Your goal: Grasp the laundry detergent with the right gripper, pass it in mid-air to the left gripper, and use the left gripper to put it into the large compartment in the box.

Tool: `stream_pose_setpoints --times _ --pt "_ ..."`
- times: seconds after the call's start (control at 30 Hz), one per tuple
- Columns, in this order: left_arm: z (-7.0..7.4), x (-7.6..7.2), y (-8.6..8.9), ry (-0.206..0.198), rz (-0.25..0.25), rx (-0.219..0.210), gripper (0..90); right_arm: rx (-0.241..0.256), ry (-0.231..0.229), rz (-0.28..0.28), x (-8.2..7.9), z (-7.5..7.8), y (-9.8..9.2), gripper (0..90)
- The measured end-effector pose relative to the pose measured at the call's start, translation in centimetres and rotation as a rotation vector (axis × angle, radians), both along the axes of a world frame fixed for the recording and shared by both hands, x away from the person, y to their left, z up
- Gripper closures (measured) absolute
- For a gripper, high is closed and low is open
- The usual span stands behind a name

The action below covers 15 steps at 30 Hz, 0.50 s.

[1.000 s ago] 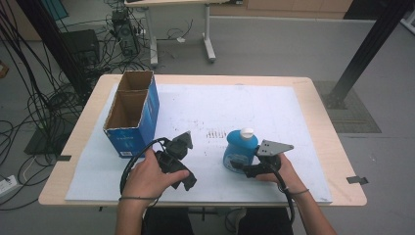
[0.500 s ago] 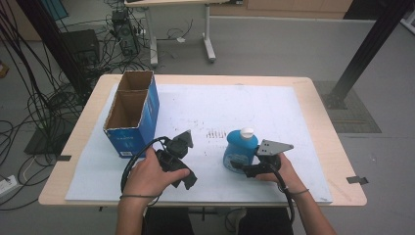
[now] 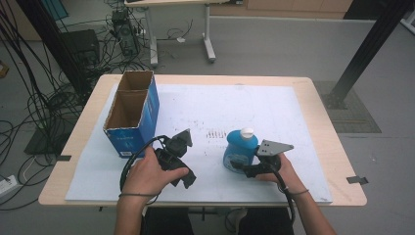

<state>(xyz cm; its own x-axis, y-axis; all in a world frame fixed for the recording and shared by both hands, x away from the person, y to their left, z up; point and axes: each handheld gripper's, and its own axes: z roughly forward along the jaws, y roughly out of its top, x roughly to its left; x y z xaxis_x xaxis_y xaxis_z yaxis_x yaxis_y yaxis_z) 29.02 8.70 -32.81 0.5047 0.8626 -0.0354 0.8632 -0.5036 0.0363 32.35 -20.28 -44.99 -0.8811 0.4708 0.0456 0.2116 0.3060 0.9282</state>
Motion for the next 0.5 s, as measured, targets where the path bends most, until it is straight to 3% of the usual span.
stream_pose_setpoints --times 0.5 --pt "0.33 0.42 -0.29 -0.007 -0.021 0.009 9.0 0.006 -0.002 0.004 0.04 -0.06 -0.05 40.2"
